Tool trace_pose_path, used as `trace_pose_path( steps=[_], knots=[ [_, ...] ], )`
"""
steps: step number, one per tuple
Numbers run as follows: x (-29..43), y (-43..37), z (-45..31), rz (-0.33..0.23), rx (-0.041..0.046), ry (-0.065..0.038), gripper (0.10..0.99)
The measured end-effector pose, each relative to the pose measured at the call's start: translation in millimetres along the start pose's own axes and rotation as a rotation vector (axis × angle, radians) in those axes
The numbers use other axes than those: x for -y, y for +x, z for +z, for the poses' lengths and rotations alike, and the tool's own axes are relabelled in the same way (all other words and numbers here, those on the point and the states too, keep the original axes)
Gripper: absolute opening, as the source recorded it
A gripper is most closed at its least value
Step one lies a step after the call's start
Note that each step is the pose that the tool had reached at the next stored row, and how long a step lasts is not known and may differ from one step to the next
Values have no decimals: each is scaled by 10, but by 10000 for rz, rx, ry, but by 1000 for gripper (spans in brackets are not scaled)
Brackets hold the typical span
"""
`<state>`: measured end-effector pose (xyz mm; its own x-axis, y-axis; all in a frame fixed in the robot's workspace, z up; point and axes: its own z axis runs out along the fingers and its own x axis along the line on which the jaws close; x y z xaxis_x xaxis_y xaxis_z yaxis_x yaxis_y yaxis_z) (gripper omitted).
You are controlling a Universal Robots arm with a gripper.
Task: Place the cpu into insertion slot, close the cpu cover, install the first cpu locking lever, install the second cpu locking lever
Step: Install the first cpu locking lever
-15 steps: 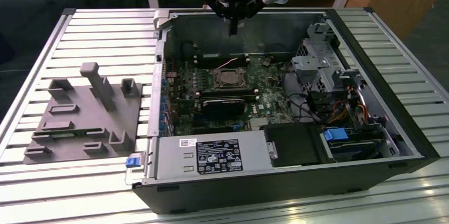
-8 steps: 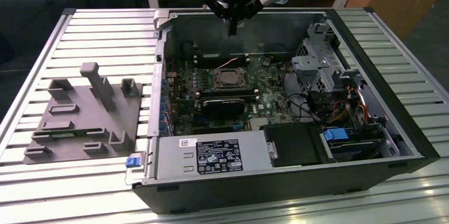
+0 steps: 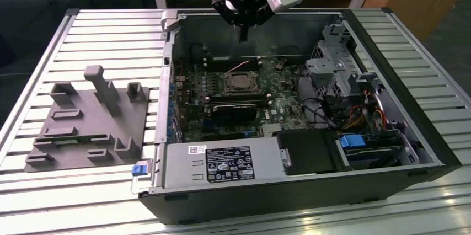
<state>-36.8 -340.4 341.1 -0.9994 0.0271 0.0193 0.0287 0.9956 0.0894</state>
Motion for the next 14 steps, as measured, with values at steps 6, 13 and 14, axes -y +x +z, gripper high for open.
trace_pose_path(
  steps=[6,13,14],
  knots=[
    [-21,0,43,4,0,0,106],
    [-24,-2,157,3,0,-13,106],
    [-22,-2,172,2,0,-13,106]
  ],
)
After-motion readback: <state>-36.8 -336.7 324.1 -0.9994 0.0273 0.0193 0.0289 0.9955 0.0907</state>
